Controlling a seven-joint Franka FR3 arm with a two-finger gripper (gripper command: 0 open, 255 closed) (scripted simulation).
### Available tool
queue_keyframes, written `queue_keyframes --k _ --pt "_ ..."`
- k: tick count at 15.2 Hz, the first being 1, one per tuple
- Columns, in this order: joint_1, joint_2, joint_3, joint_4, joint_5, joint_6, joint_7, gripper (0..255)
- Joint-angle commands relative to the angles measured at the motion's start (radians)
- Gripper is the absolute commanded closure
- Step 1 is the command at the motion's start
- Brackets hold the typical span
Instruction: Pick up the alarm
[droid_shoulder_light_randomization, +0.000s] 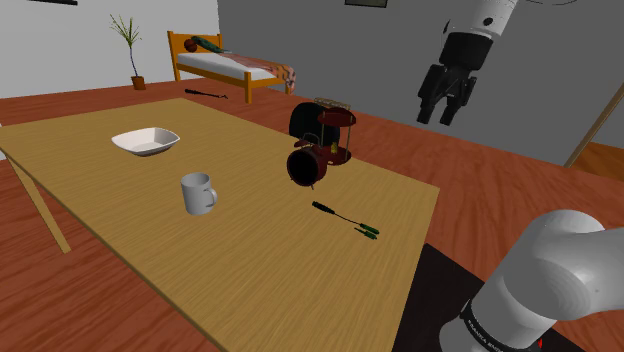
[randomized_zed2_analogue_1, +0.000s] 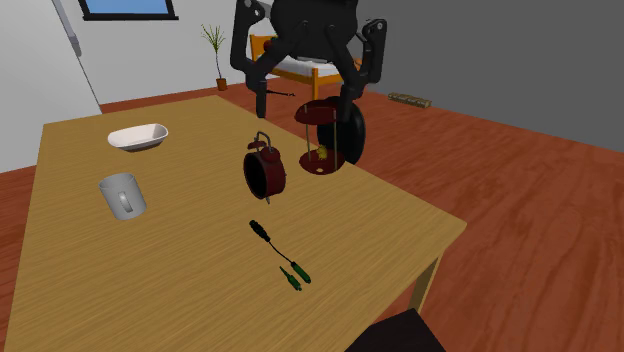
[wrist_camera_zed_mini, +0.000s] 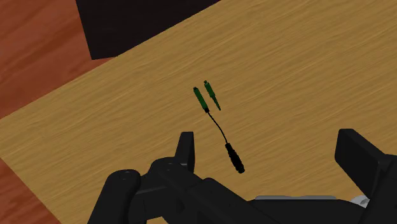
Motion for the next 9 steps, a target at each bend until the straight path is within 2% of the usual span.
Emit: queue_keyframes --k 1,9 --pt "0.000 0.000 0.000 0.000 0.000 0.000 0.000 0" --pt "-0.006 0.192 0.031 -0.041 0.015 0.286 0.041 0"
